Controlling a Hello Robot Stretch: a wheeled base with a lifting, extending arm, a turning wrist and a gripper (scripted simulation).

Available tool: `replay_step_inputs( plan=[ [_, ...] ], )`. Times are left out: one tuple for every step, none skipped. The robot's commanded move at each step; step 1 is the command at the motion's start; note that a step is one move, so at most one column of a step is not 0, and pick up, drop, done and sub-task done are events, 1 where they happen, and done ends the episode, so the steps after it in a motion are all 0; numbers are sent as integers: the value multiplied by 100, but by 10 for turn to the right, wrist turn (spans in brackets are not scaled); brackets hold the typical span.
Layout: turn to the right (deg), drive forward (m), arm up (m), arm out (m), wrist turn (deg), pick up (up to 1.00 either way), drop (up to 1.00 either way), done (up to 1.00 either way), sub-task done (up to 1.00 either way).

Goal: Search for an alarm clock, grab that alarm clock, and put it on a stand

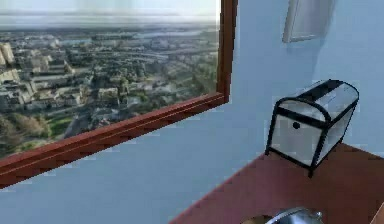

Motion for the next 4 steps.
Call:
replay_step_inputs(
  plan=[
    [420, 0, 0, 0, 0, 0, 0, 0, 0],
    [0, 5, 0, 0, 0, 0, 0, 0, 0],
    [-450, 0, 0, 0, 0, 0, 0, 0, 0],
    [-240, 0, 0, 0, 0, 0, 0, 0, 0]
  ],
)
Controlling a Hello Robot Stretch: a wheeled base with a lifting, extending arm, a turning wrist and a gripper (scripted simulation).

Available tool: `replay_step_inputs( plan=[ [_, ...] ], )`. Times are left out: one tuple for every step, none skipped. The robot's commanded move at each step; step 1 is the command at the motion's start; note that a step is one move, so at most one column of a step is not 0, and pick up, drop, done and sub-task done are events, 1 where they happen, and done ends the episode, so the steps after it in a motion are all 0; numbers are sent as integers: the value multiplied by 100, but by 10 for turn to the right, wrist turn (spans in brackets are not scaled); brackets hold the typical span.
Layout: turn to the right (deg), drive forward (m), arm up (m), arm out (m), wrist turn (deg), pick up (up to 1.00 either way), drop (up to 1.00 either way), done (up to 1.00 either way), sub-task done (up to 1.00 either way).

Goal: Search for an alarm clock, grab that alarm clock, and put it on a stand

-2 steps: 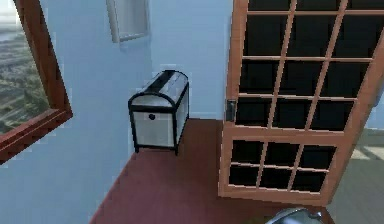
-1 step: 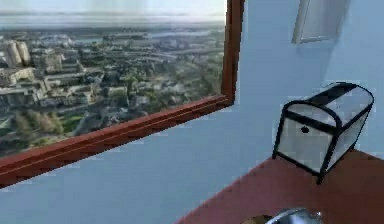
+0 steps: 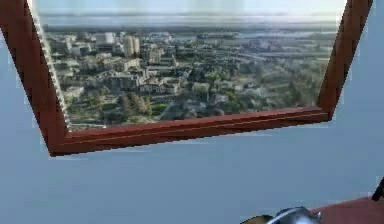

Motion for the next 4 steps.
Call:
replay_step_inputs(
  plan=[
    [0, 45, 0, 0, 0, 0, 0, 0, 0],
    [-450, 0, 0, 0, 0, 0, 0, 0, 0],
    [-450, 0, 0, 0, 0, 0, 0, 0, 0],
    [-120, 0, 0, 0, 0, 0, 0, 0, 0]
  ],
)
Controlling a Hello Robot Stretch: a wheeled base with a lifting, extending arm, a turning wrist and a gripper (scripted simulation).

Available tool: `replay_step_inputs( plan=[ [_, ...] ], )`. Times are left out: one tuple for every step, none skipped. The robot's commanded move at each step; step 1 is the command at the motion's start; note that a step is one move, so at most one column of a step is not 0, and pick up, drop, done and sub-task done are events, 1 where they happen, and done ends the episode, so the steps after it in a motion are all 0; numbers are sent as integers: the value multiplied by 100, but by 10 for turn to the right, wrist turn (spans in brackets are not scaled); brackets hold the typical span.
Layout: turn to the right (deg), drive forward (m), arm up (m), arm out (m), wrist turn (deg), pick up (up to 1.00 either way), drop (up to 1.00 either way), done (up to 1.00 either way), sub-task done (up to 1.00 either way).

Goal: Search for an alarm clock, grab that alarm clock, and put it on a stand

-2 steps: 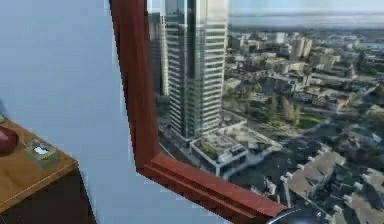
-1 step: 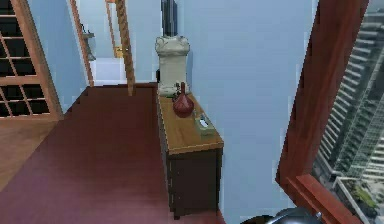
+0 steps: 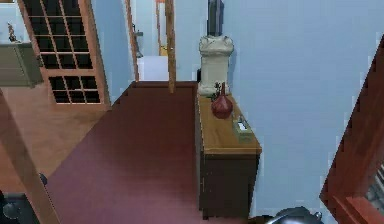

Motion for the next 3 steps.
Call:
replay_step_inputs(
  plan=[
    [0, 75, 0, 0, 0, 0, 0, 0, 0],
    [-450, 0, 0, 0, 0, 0, 0, 0, 0],
    [-90, 0, 0, 0, 0, 0, 0, 0, 0]
  ],
)
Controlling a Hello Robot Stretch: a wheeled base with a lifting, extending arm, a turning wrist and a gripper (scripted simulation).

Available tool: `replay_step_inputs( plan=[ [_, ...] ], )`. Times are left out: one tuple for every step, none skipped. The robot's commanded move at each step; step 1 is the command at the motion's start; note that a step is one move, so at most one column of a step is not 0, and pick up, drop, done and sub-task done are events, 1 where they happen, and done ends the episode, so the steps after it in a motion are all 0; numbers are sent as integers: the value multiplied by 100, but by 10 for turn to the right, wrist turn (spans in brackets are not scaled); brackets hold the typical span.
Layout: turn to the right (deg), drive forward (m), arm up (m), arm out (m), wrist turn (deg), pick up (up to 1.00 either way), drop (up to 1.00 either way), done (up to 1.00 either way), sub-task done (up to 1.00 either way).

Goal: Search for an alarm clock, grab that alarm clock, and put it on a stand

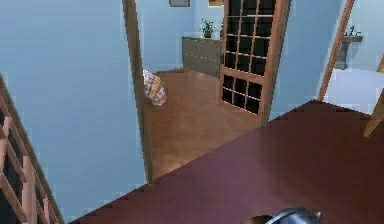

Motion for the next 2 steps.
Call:
replay_step_inputs(
  plan=[
    [0, 35, 0, 0, 0, 0, 0, 0, 0],
    [390, 0, 0, 0, 0, 0, 0, 0, 0]
  ],
)
